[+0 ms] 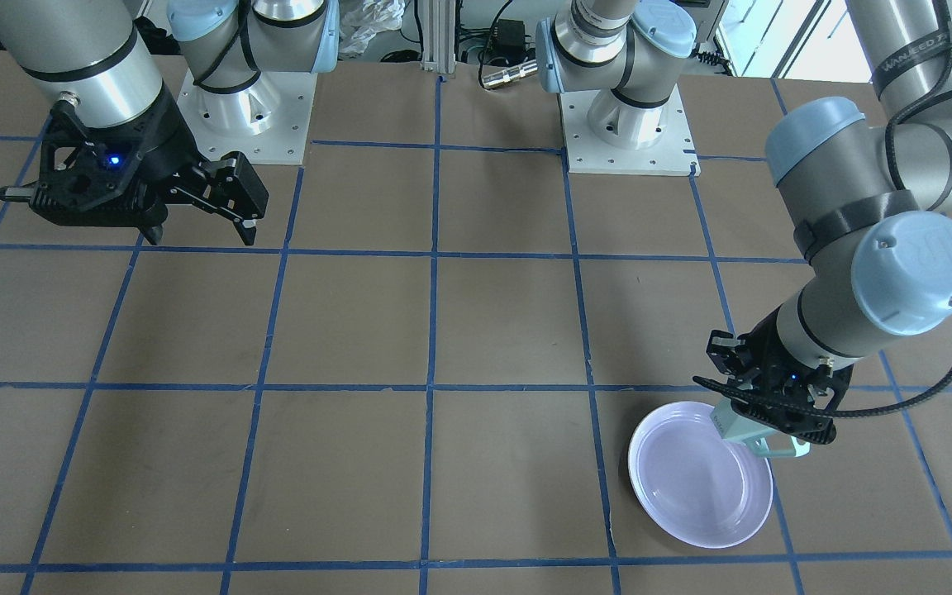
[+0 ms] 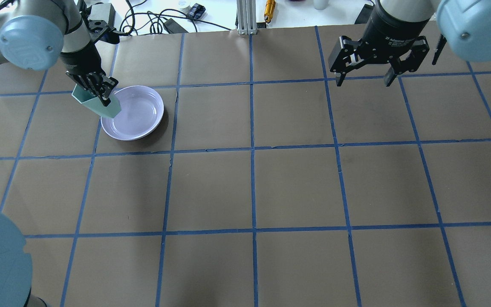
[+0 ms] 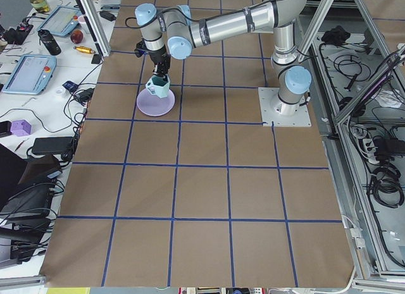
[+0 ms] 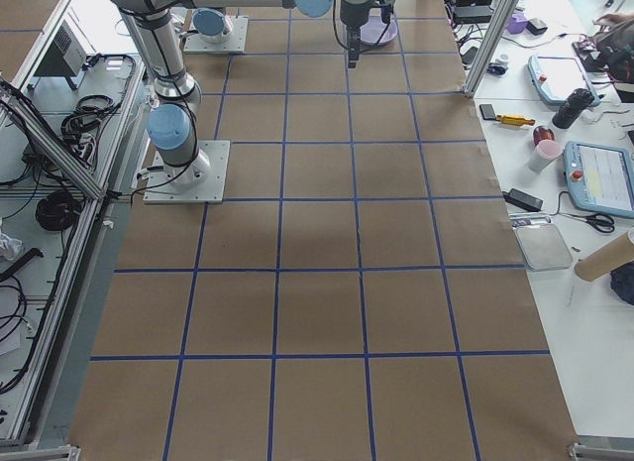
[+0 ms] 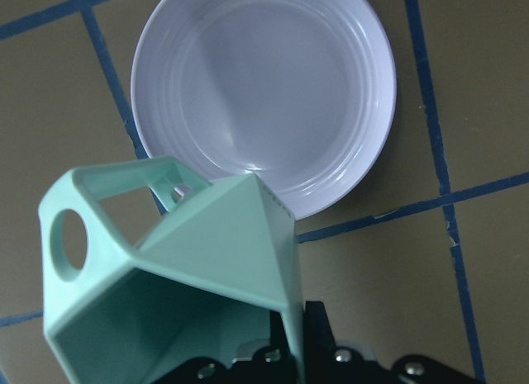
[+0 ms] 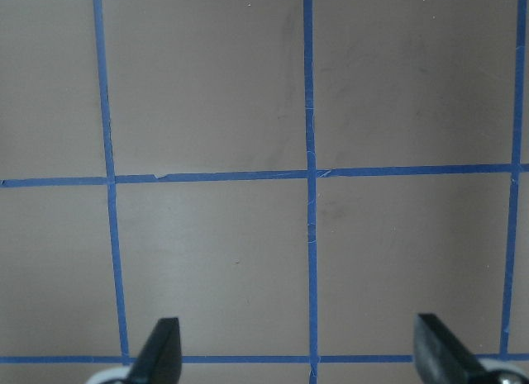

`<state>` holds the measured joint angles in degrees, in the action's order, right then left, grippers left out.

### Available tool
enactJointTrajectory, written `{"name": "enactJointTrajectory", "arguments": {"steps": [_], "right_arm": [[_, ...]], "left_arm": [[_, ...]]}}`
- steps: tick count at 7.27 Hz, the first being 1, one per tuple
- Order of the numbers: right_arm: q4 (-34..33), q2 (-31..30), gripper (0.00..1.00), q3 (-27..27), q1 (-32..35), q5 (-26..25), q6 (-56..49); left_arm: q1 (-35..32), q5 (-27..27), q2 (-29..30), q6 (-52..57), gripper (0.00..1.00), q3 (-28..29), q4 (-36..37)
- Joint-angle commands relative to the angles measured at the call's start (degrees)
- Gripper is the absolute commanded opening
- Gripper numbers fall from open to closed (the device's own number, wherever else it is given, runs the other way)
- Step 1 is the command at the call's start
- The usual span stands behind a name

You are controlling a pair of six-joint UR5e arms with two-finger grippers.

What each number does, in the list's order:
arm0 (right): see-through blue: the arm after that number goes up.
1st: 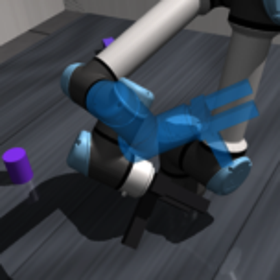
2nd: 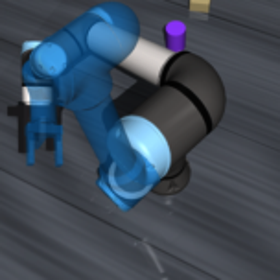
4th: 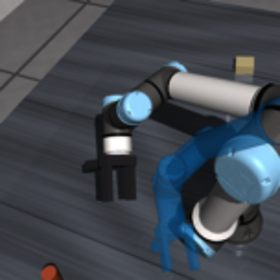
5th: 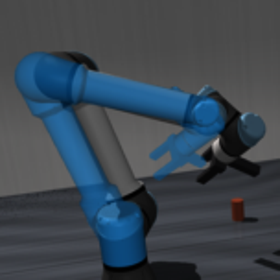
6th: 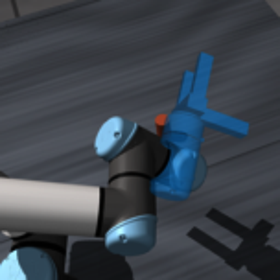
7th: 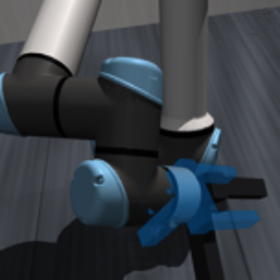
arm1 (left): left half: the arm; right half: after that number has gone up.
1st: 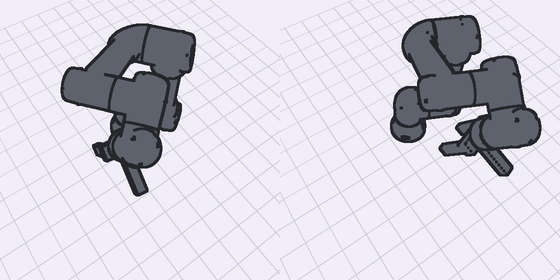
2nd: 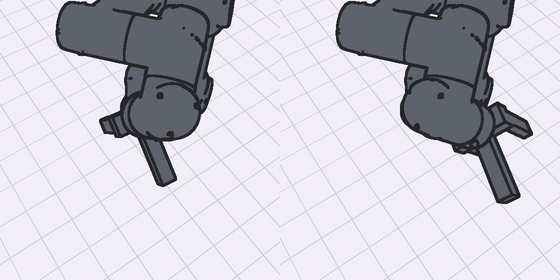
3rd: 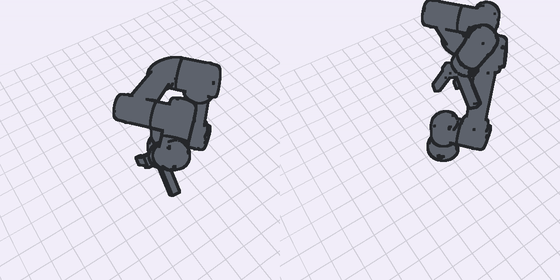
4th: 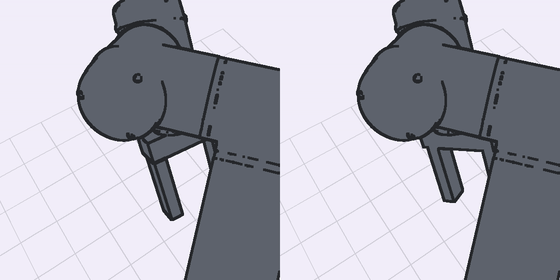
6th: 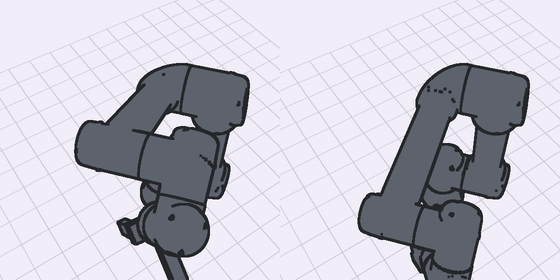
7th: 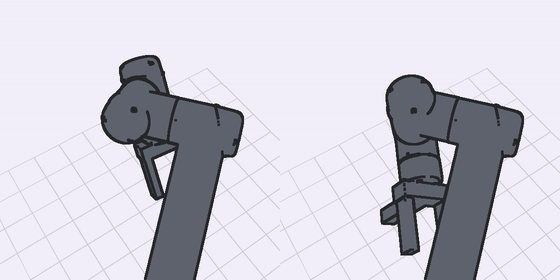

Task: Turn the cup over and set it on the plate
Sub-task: 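Carry the upright mug with the left gripper over the white plate, then lower the mug onto the plate center with the left gripper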

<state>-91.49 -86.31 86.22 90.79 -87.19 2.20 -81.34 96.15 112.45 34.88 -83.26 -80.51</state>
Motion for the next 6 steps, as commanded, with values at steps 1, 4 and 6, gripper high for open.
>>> {"name": "enactJointTrajectory", "arguments": {"steps": [1,4,6], "right_arm": [[0.0,0.0,1.00,0.0,0.0,0.0,-0.1],[0.0,0.0,1.00,0.0,0.0,0.0,-0.1],[0.0,0.0,1.00,0.0,0.0,0.0,-0.1]], "left_arm": [[-1.4,0.3,2.6,6.0,0.00,0.1,2.4],[-4.2,4.6,5.5,6.3,0.00,0.1,5.1],[-4.3,4.8,7.0,5.9,0.00,-0.1,7.2]]}}
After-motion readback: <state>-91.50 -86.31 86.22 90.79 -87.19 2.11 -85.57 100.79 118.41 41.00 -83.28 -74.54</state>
